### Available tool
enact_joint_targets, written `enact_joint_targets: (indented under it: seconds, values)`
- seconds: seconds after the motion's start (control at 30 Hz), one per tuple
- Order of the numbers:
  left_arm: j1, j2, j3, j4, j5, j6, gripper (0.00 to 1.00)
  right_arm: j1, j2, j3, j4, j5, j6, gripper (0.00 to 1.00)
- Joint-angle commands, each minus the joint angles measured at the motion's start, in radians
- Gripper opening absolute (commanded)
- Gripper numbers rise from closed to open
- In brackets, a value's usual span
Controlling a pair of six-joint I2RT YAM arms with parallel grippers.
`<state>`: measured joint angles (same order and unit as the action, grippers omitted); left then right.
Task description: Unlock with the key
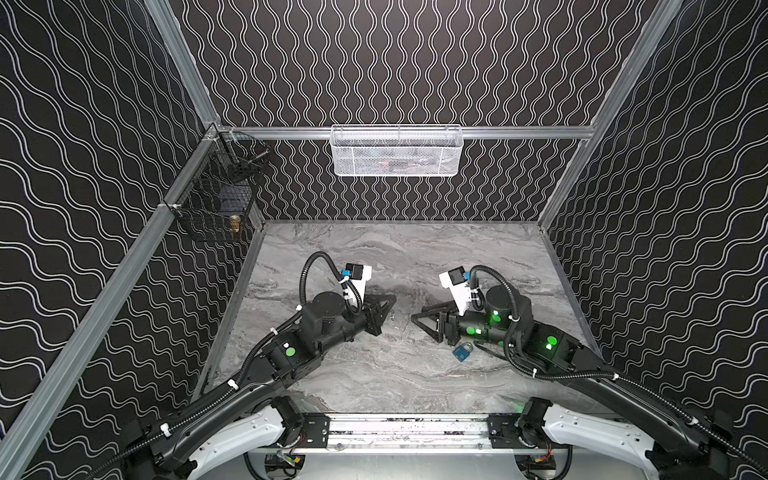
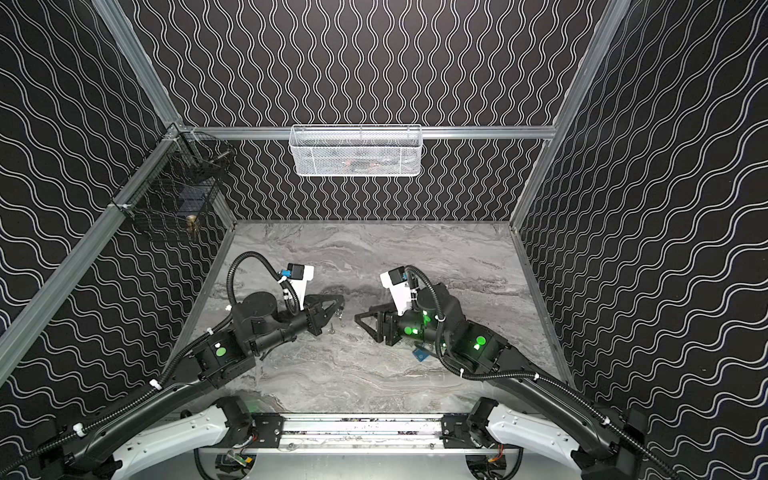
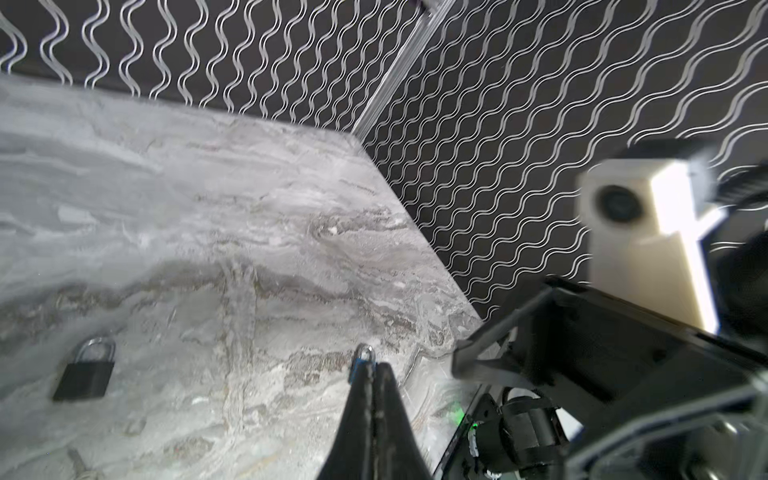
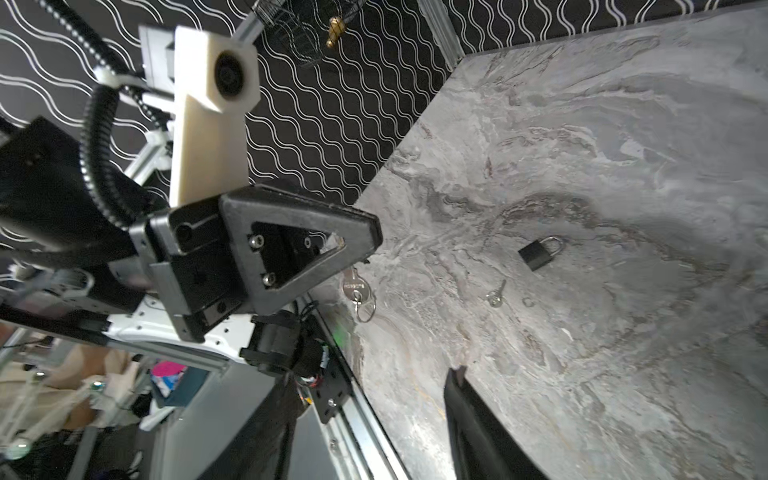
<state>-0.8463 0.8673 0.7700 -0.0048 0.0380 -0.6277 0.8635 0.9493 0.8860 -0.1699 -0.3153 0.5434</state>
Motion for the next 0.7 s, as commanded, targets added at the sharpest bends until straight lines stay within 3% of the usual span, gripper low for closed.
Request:
enact_joint_targets:
  seconds: [0.0, 0.2, 0.33, 0.5, 0.67]
  values:
    - [0.003, -0.013, -0.011, 0.114, 0.04, 0.038, 0.0, -0.02, 0.014, -0.003, 0.11, -0.164, 0.057, 0.57]
    - [0.003, -0.024, -0.047, 0.182, 0.083, 0.012, 0.0, -0.04, 0.025, -0.076, 0.266, -0.242, 0.077, 0.54]
    - [0.001, -0.021, -0.083, 0.29, 0.119, -0.043, 0.0, -0.041, 0.025, -0.13, 0.361, -0.221, 0.105, 0.48]
    - [0.002, 0.006, -0.054, 0.255, 0.138, -0.049, 0.0, -0.041, 0.017, -0.123, 0.345, -0.199, 0.074, 0.49]
    - [0.002, 0.047, -0.058, 0.342, 0.169, -0.071, 0.0, -0.041, 0.053, -0.124, 0.42, -0.249, 0.1, 0.47]
